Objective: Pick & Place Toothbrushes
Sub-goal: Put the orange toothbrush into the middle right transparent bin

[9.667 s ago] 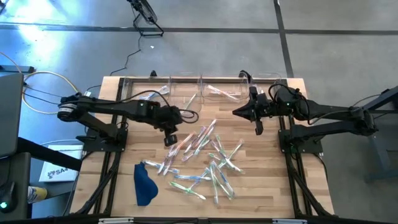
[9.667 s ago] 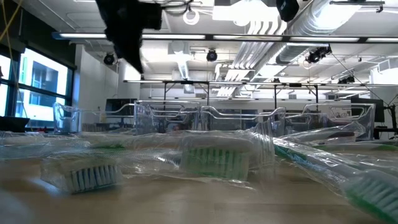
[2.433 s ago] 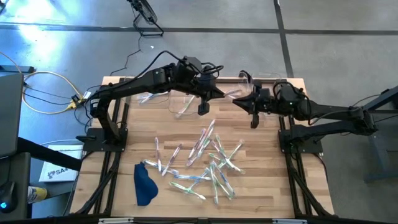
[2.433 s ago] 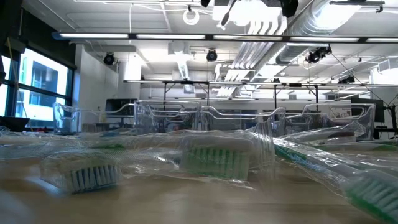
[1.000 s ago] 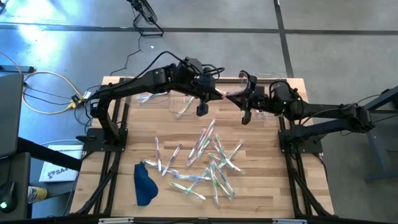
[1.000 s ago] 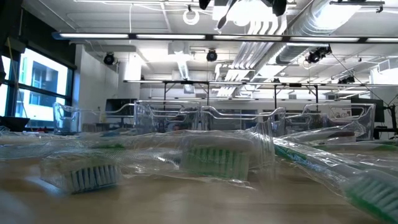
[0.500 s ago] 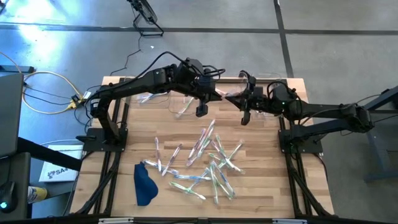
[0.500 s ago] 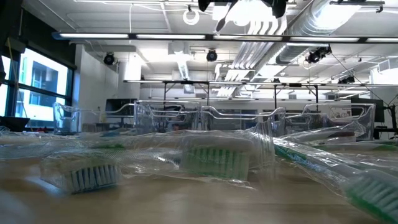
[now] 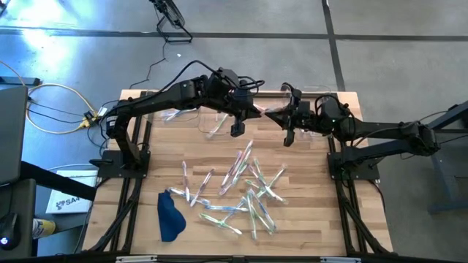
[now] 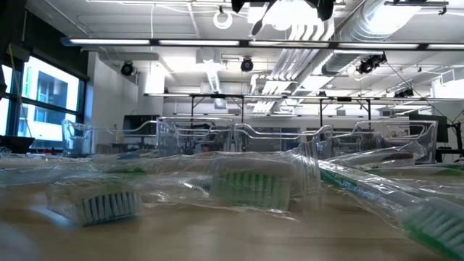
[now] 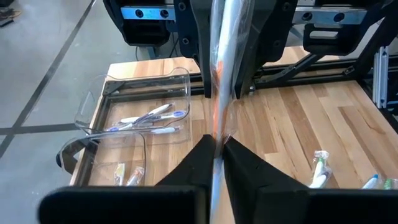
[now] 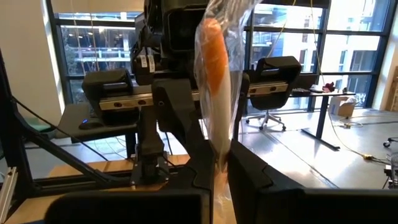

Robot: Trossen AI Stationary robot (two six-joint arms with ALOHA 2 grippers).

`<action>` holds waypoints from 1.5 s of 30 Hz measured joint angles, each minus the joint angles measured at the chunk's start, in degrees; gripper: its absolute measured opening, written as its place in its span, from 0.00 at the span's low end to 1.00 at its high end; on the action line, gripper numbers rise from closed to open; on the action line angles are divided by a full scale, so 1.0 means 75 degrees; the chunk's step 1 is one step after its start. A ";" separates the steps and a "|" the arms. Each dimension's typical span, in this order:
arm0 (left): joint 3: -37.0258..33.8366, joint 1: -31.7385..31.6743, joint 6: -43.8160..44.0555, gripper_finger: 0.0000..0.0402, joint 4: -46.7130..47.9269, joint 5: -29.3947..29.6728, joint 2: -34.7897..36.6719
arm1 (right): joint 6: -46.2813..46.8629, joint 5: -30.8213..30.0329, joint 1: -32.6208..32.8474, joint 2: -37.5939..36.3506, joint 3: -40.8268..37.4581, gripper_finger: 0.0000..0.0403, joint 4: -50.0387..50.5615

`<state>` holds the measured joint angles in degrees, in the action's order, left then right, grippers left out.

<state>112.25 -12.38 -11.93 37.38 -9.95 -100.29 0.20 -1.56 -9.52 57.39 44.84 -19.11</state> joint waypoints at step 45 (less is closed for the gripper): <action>-0.0130 0.0055 -0.3045 0.46 -0.1021 0.0045 0.1096 | -0.0048 -0.1028 -0.0010 -0.0050 -0.0003 0.04 0.1060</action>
<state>111.27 -11.97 -34.77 29.72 -9.61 -92.07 -0.16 -9.27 -9.59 57.01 44.82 -11.16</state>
